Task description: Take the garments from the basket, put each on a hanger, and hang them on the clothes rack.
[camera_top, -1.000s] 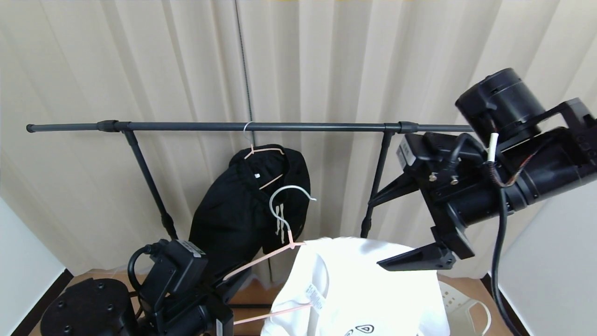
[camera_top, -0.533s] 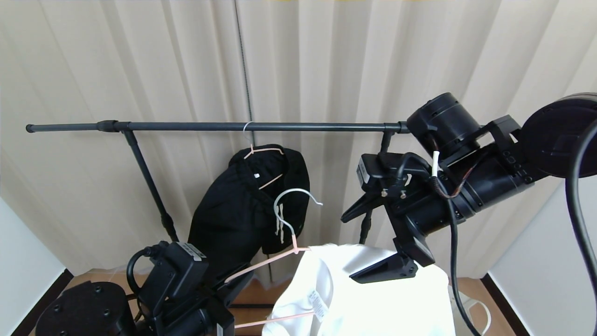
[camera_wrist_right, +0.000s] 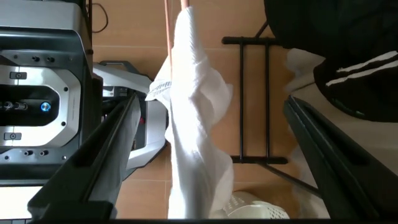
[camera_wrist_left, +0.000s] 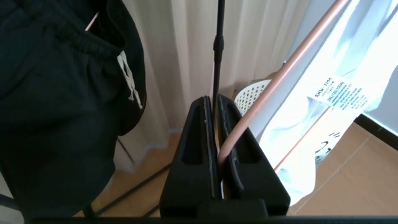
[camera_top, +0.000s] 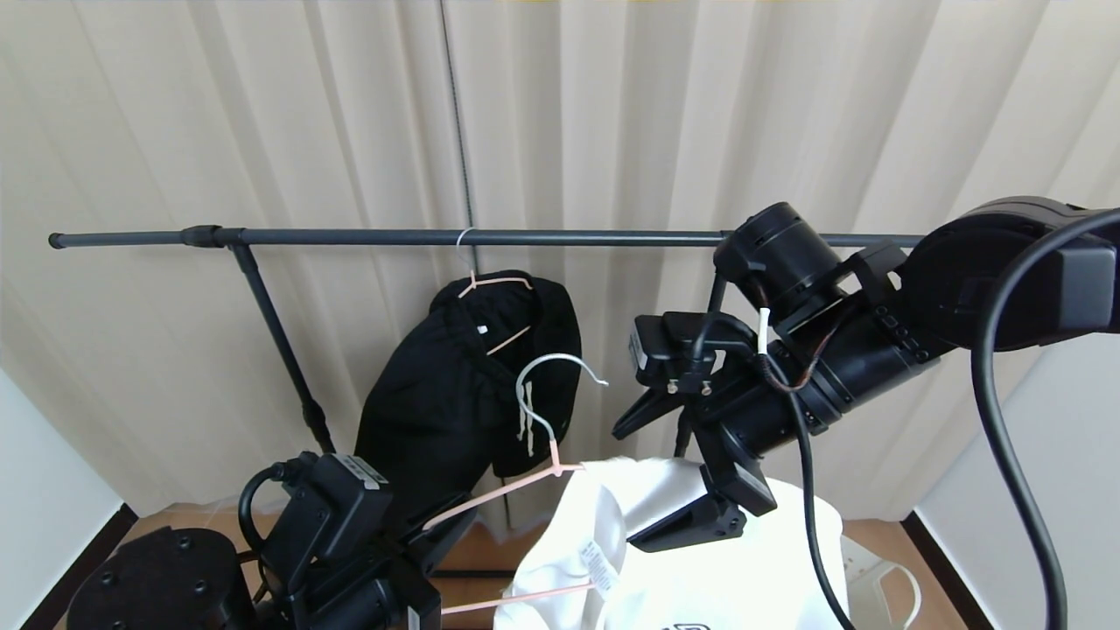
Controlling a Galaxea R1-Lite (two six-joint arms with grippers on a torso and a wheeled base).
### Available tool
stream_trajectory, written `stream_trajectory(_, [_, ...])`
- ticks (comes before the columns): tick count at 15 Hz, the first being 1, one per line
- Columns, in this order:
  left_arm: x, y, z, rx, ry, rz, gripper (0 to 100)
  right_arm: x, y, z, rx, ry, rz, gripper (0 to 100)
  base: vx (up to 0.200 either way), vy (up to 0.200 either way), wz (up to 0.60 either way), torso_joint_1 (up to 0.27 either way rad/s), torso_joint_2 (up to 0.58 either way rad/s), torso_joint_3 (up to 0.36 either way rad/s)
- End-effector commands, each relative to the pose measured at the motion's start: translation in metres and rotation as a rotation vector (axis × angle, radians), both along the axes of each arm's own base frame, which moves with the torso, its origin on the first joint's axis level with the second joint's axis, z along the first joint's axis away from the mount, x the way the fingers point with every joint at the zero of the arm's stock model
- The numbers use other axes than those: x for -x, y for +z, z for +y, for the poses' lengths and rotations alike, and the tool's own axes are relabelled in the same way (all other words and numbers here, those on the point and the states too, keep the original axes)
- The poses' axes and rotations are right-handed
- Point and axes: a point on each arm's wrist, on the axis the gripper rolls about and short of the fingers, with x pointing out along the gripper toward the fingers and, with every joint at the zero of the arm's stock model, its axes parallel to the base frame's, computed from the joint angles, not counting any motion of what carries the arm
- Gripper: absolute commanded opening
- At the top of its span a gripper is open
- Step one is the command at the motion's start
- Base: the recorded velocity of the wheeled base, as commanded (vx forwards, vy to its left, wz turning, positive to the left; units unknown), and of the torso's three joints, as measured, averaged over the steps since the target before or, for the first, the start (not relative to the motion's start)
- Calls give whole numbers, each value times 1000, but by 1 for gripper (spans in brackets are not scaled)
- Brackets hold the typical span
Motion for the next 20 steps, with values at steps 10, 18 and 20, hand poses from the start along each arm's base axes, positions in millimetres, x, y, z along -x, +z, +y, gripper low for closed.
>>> stream_trajectory(10, [0, 0, -1, 0, 0, -1, 0, -2, -4, 3, 3, 3, 3, 0, 0, 0, 0, 0, 0, 0])
stream_trajectory(18, [-1, 0, -1, 10, 3, 6, 0, 5, 0, -2, 1, 4, 2, 0, 0, 0, 0, 0, 0, 0])
stream_trajectory(20, [-1, -1, -1, 7, 4, 6, 0, 5, 0, -2, 2, 3, 2, 0, 0, 0, 0, 0, 0, 0])
